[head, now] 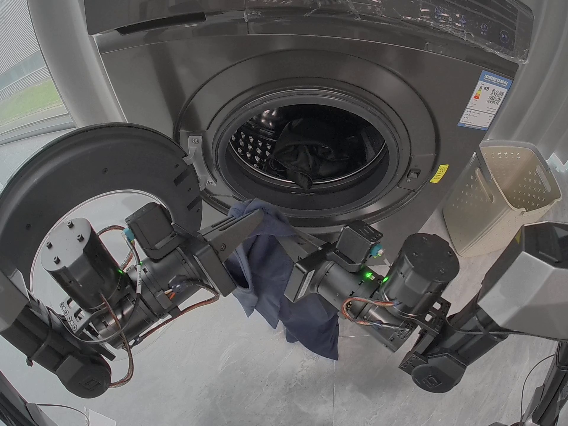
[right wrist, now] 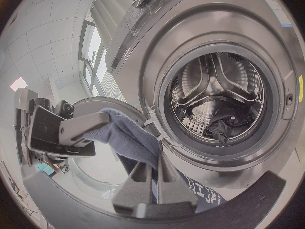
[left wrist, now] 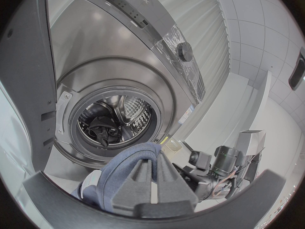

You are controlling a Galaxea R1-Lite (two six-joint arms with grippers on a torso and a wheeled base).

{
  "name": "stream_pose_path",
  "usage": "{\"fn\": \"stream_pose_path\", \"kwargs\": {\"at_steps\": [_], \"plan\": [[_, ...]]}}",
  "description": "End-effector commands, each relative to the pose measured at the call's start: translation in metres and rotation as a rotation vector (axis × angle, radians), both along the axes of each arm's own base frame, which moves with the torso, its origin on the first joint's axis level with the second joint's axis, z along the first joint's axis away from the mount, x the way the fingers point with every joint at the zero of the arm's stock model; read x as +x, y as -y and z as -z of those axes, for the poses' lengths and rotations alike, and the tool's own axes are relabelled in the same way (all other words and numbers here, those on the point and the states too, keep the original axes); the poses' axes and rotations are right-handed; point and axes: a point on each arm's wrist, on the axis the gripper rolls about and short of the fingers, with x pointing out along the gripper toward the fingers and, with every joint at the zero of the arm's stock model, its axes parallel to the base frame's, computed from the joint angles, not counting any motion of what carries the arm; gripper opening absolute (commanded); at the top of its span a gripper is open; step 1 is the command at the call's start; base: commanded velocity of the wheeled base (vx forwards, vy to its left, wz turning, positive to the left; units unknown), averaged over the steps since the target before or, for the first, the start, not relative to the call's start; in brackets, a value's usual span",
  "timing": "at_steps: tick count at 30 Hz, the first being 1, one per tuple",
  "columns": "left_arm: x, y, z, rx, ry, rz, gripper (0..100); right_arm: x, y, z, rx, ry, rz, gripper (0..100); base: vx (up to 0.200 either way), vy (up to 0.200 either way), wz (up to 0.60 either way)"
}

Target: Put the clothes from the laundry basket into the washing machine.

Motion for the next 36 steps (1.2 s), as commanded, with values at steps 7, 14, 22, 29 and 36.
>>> {"fn": "stream_pose_path", "kwargs": {"at_steps": [7,14,22,29,36], "plan": [[0.000,-0.001,0.010,0.021,-0.040,0.009,100,-0.036,0.019,-0.026,0.023,0.019,-0.049,0,0.000,0.000,0.00],[0.005,0.002,0.022,0.053,-0.071,-0.004,100,-0.043,0.035,-0.045,0.063,0.048,-0.031,0,0.000,0.000,0.00],[0.018,-0.008,0.032,0.075,-0.096,-0.060,100,-0.050,0.048,-0.052,0.071,0.055,-0.022,0,0.000,0.000,0.00],[0.030,-0.011,0.053,0.149,-0.126,-0.101,100,-0.055,0.051,-0.053,0.068,0.054,-0.029,0,0.000,0.000,0.00],[0.041,-0.018,0.064,0.173,-0.153,-0.138,100,-0.064,0.055,-0.045,0.036,0.030,-0.057,0,0.000,0.000,0.00]]}}
